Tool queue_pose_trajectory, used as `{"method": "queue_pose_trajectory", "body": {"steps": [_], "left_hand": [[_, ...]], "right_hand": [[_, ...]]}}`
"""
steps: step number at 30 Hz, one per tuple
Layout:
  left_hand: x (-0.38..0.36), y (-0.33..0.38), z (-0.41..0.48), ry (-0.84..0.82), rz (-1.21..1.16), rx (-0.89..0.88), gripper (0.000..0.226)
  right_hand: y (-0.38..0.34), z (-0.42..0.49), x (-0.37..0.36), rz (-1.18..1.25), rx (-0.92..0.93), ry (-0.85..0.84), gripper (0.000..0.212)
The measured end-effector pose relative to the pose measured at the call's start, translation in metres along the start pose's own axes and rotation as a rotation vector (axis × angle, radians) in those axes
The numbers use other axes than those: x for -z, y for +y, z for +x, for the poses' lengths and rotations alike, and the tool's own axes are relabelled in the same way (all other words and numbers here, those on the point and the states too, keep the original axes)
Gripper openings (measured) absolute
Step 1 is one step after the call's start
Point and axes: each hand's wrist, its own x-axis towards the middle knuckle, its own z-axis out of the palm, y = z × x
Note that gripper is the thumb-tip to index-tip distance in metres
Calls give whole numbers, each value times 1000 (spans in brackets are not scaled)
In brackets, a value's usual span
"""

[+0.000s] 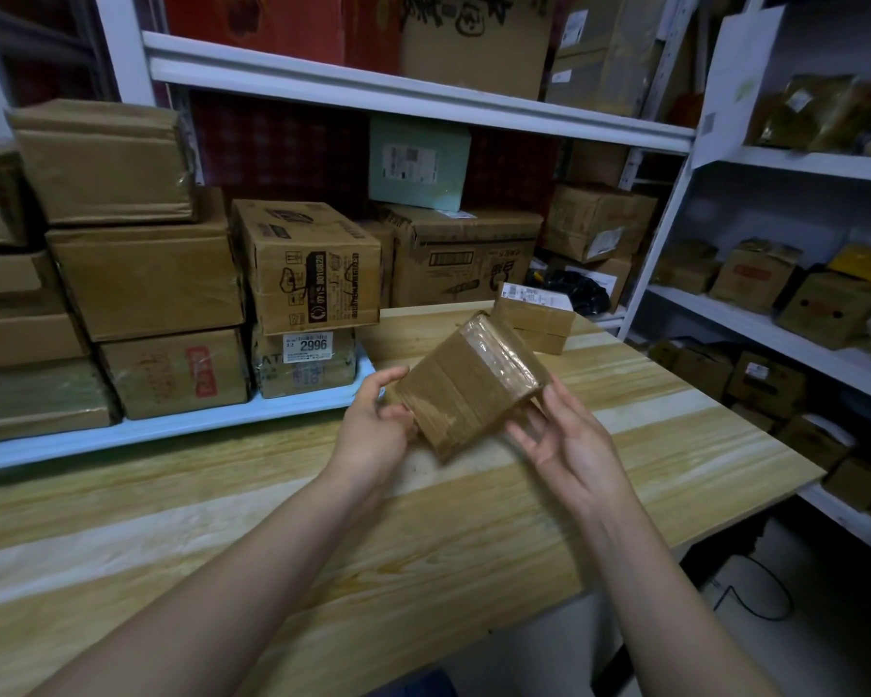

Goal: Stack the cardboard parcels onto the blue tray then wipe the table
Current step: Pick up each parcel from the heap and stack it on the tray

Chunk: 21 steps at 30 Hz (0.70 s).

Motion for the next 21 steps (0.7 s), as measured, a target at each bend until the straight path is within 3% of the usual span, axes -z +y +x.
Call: {"method": "queue_pose_trajectory", "body": {"steps": [5,7,14,17,21], "left_hand": [[-1,3,3,41,-63,79,19],[-3,5,2,53,-102,113,13],[-3,4,0,107,-96,85,35],[-1,7,-3,121,-111,45,23],[1,12,-4,146,-132,-19,18]], "right_hand": [[0,-1,-1,22,-20,37,27],[-1,-2,-2,-48,-38,49,32],[-2,-8,-12,-223,-142,-40,38],[1,-9,-10,-334,-268,-103,51],[5,-8,-10,-307,-346,-176,58]]}}
